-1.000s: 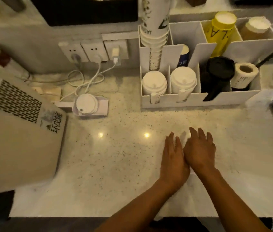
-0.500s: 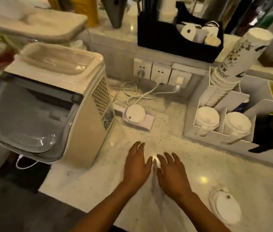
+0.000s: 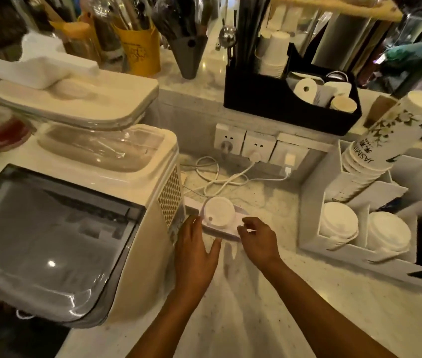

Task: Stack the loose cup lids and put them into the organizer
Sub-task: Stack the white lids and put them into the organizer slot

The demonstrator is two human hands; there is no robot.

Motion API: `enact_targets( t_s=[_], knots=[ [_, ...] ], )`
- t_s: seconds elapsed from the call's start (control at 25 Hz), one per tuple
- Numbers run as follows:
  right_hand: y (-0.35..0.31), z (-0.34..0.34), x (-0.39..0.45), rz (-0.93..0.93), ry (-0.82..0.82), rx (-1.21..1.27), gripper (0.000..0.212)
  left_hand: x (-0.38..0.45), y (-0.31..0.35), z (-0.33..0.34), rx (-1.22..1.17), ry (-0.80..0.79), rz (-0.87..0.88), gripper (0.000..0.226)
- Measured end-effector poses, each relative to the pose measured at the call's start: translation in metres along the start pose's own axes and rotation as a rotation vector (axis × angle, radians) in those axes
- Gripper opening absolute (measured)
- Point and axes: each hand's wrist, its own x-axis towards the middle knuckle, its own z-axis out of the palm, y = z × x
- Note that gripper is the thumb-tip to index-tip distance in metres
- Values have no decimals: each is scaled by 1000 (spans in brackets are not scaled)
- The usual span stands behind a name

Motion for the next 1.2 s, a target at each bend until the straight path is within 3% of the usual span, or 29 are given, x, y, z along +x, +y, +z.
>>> enact_targets(
  t_s=[0.16, 0.32, 0.44, 0.68, 0.88, 1.08, 1.2],
  knots=[
    [-15, 7, 39, 141, 17, 118, 38, 34, 3, 15, 60, -77, 65, 70],
    [-18, 19, 59, 268, -42, 264, 40, 53, -1, 40, 199, -148, -54, 91],
    [-19, 25, 63, 295, -61, 310, 40, 62, -6, 53, 260, -167, -76, 94],
    [-17, 16, 63, 311, -97, 392, 39, 59, -1, 61, 185, -128, -9, 88],
    [-14, -5, 33, 245, -149, 455, 12, 35, 21, 59, 189, -174, 52, 67],
    [7, -44, -28, 225, -142, 571, 6, -32, 47, 26, -187, -114, -5, 52],
    [25, -58, -82, 184, -154, 653, 11, -79, 51, 7, -440, -91, -222, 41]
  ],
)
